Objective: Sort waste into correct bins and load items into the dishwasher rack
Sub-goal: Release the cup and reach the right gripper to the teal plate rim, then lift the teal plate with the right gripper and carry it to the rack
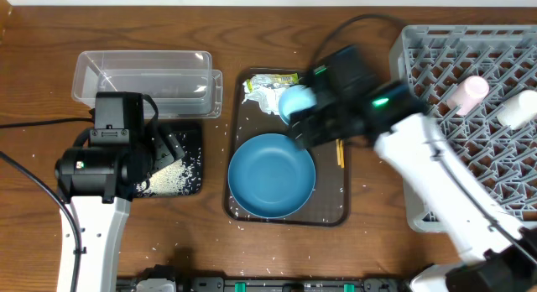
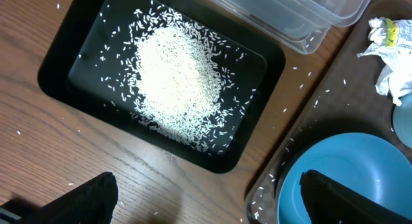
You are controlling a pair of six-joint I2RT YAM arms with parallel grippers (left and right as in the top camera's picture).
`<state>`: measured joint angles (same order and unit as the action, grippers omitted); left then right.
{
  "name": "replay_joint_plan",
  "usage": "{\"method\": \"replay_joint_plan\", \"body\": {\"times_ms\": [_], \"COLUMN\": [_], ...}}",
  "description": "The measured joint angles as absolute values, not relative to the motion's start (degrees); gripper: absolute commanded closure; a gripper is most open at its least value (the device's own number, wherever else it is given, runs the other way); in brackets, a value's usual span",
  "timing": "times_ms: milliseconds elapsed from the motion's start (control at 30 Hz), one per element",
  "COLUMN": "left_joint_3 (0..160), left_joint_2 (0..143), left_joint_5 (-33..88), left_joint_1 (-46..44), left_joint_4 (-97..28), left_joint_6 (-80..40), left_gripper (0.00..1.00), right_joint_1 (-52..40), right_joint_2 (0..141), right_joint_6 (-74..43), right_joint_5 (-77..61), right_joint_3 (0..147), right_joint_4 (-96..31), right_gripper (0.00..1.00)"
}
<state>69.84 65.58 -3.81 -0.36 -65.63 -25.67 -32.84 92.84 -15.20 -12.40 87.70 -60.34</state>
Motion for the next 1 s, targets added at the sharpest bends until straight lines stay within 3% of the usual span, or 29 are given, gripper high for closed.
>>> {"method": "replay_joint_plan", "body": {"times_ms": [300, 500, 800, 1000], "left_joint_3": [69.84, 69.84, 69.84, 69.84], "left_joint_2": [65.58, 65.58, 65.58, 65.58], "left_joint_5": [-3.79, -3.79, -3.81, -3.79], "left_joint_1": [-0.36, -0.36, -0.36, -0.36], "left_joint_4": [-65.63, -65.63, -65.60, -65.60], "left_joint_6": [-25.69, -25.69, -25.69, -25.69], "left_gripper": [0.07, 0.07, 0.07, 0.07], "right_joint_1": [-49.10, -56.01, -60.25, -60.34], "right_joint_2": [101.25, 108.40, 114.15, 117.03], "right_joint_6": [-19.00, -21.19, -23.22, -24.23], "right_joint_5": [-6.61, -5.91, -5.54, -5.41], "right_joint_3": [87.70, 87.68, 87.68, 87.68], "right_joint_4": [-60.34, -59.51, -57.69, -56.71], "right_gripper": [0.27, 0.38, 0.54, 0.56]}}
